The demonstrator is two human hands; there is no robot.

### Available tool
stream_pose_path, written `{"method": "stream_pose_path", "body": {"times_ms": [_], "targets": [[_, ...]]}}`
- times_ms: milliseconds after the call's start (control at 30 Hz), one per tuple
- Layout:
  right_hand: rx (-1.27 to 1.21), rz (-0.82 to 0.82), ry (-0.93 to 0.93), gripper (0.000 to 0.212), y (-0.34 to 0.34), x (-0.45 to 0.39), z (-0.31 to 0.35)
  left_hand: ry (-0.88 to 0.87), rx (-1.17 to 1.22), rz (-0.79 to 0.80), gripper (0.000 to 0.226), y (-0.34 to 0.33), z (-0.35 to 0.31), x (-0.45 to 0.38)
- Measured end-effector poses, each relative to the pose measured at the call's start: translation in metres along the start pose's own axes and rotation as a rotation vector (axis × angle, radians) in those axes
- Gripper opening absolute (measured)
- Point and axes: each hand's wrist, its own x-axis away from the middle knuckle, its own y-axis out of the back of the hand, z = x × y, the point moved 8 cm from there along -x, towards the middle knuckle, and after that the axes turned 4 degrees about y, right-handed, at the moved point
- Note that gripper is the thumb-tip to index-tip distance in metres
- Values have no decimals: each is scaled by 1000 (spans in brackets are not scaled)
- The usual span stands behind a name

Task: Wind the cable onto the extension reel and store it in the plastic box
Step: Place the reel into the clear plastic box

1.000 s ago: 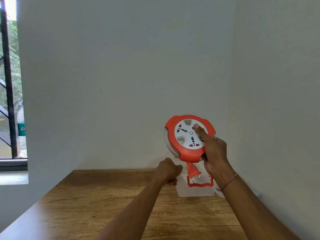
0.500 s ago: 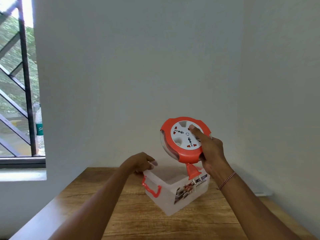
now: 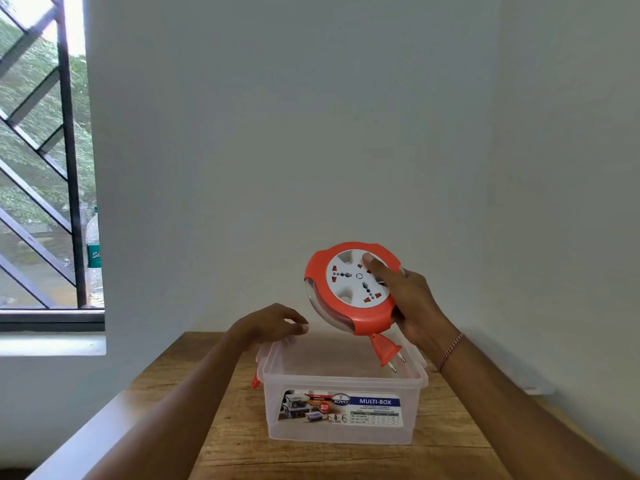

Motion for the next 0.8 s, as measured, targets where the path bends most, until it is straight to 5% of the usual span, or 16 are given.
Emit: {"method": "stream_pose_path", "body": {"times_ms": [333,800], "targets": [[382,395,-65,57,-28,-6,-22,111,604,-169,27,-7,18,25],[608,590,-440,55,-34,25,-88,114,397,-178,27,-6,21,17]]}}
